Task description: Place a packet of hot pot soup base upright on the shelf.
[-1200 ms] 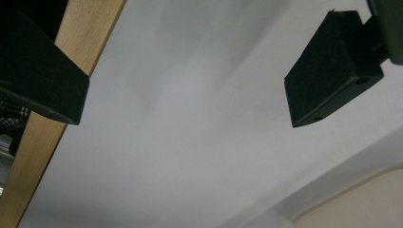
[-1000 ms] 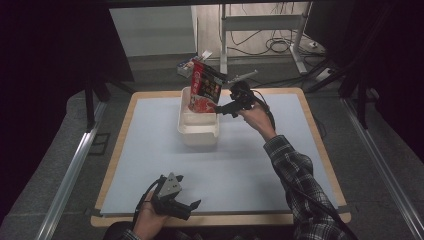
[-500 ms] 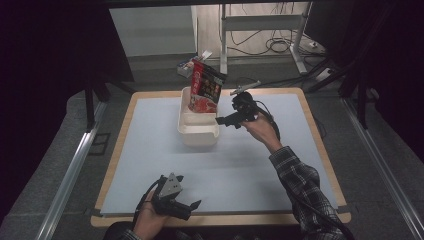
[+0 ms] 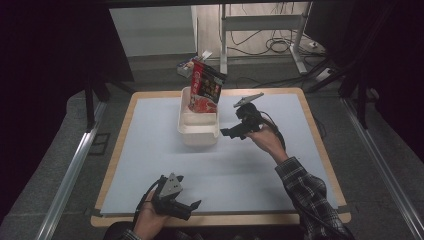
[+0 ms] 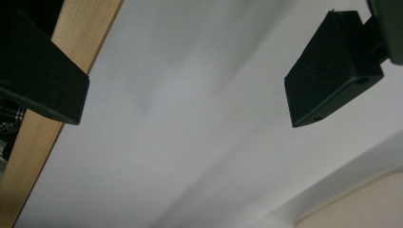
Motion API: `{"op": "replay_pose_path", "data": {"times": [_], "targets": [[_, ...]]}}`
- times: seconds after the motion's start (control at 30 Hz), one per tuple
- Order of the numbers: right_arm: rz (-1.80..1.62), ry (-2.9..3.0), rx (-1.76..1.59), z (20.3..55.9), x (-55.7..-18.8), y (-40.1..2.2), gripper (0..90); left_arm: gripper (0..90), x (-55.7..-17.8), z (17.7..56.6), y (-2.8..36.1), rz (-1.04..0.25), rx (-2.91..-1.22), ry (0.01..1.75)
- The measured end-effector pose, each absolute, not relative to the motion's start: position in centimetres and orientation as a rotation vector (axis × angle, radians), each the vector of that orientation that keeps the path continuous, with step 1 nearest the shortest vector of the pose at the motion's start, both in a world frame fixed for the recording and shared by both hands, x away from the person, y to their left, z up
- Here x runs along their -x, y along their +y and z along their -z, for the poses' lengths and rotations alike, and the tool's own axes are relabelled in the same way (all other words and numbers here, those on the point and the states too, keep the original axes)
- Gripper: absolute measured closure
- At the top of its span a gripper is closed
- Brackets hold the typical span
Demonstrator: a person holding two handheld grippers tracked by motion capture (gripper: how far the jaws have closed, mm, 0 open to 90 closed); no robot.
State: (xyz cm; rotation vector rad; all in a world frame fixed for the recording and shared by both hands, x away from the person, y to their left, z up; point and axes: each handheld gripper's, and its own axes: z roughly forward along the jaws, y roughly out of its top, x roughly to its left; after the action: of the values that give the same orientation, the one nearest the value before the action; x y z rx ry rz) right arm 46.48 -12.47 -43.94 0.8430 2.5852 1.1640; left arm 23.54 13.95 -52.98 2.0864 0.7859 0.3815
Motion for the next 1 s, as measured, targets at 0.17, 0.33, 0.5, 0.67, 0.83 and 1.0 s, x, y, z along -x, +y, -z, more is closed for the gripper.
{"op": "replay_pose_path", "data": {"times": [0.17, 0.33, 0.5, 0.67, 0.83, 1.0], "targets": [[-1.171, 2.575, -0.834, 44.1, -45.5, -13.2, 0.7, 0.7, -23.5, 53.0, 13.9, -0.382, -2.081, 0.789], [-1.182, 2.554, -0.823, 44.2, -44.5, -14.0, 0.8, 0.7, -23.6, 53.0, 14.0, -0.384, -2.083, 0.791], [-1.211, 2.531, -0.822, 44.1, -43.6, -14.8, 1.3, 0.7, -23.6, 53.0, 14.0, -0.374, -2.076, 0.796], [-1.219, 2.521, -0.815, 44.1, -42.7, -15.4, 2.4, 0.6, -23.6, 52.9, 14.0, -0.354, -2.061, 0.803], [-1.214, 2.515, -0.81, 44.1, -41.8, -16.0, 2.9, 0.7, -23.5, 52.9, 14.0, -0.353, -2.064, 0.803], [-1.204, 2.501, -0.813, 44.4, -40.8, -16.8, 3.5, 0.7, -23.5, 52.9, 14.0, -0.352, -2.066, 0.803]]}}
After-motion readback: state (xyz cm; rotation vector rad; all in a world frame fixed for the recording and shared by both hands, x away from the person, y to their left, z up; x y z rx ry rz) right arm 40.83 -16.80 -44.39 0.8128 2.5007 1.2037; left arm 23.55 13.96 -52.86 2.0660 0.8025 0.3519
